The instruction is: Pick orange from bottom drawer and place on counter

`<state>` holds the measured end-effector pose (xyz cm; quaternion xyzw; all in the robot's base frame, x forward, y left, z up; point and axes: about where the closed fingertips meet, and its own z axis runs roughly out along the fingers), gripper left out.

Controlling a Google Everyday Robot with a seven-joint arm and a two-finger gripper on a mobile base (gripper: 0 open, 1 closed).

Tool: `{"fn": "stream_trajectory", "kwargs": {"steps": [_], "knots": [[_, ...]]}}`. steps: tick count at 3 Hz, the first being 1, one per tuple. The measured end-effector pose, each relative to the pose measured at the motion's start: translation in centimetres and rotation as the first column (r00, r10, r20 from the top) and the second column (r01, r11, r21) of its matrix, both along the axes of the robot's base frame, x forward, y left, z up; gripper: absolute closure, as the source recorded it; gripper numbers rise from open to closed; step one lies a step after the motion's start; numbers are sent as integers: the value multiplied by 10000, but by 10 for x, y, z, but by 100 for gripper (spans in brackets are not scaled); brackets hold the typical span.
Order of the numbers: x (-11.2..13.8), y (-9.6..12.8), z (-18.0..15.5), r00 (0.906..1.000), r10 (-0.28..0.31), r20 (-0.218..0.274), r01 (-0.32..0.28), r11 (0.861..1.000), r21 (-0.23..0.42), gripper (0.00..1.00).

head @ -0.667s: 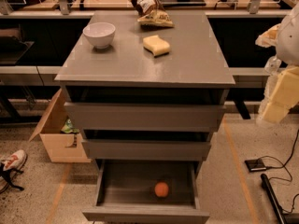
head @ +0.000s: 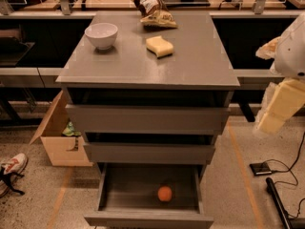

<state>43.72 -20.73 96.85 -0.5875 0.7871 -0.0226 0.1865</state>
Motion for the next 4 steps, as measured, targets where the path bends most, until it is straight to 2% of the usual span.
{"fn": "stream_trajectory", "kwargs": {"steps": [1, 2, 4], "knots": [[-2, 10, -44, 9987, -321, -402, 362, 9937, 1058, 0], [5, 27, -101, 9952, -635, -739, 781, 9737, 2142, 0], [34, 73, -206, 9869, -1029, -1240, 1391, 9323, 3338, 0]]}}
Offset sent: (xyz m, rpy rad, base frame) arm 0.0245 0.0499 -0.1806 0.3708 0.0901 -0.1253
